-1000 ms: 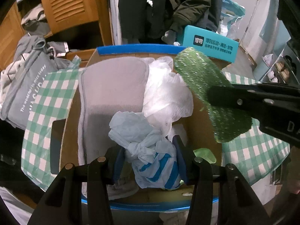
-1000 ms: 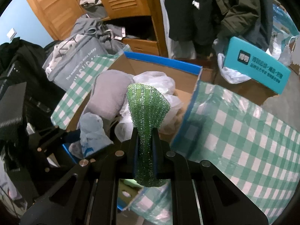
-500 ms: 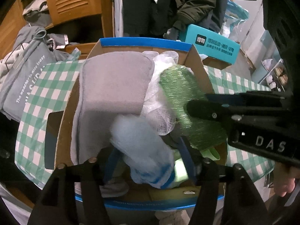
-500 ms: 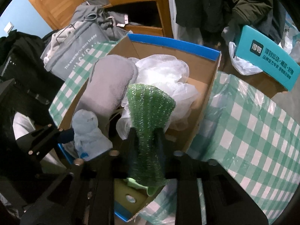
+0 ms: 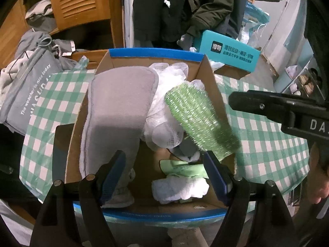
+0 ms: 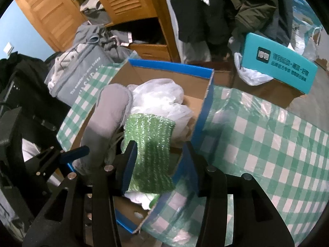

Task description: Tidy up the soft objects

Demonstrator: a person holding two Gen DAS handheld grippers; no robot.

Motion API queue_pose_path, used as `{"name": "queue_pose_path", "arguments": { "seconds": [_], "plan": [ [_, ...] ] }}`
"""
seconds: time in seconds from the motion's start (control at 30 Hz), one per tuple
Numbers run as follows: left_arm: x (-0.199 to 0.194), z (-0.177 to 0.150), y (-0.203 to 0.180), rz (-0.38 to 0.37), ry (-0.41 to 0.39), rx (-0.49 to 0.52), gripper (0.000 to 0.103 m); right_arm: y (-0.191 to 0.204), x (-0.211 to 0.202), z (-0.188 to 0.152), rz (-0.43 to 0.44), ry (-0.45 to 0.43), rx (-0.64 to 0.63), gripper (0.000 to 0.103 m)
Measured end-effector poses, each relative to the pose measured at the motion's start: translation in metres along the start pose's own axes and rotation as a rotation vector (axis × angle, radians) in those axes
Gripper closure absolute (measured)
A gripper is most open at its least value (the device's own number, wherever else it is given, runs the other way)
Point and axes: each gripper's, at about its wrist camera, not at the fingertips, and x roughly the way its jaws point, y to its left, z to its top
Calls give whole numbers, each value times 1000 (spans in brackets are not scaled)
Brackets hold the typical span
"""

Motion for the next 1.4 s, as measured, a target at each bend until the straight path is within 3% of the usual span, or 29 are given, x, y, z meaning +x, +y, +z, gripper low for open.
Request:
{"name": "queue_pose_path", "arguments": {
  "seconds": [0.27,0.53,0.67,0.87,1.1,1.4],
  "plan": [
    [-24,7,-3,-18,-54,-14,22,-8,-16,-9,-41,-16,-16,51],
    [-37,6,-22,-11,-81,43,22,-16,-40,-22,-54,-34,-10,51],
    [-43,6,-30,-8,-97,56,15,-18,-58,-26,-64,-57,-10,48],
    [-56,8,-44,24,-130,88,15,-20,-85,-34,-75,-102,-23,47],
    [-70,9,-59,44,-159,103,1,-26,-113,-42,-96,-157,-24,44],
    [-77,11,-82,89,-166,147,1,-40,-138,-49,-145,-210,-1,43]
  ]
}}
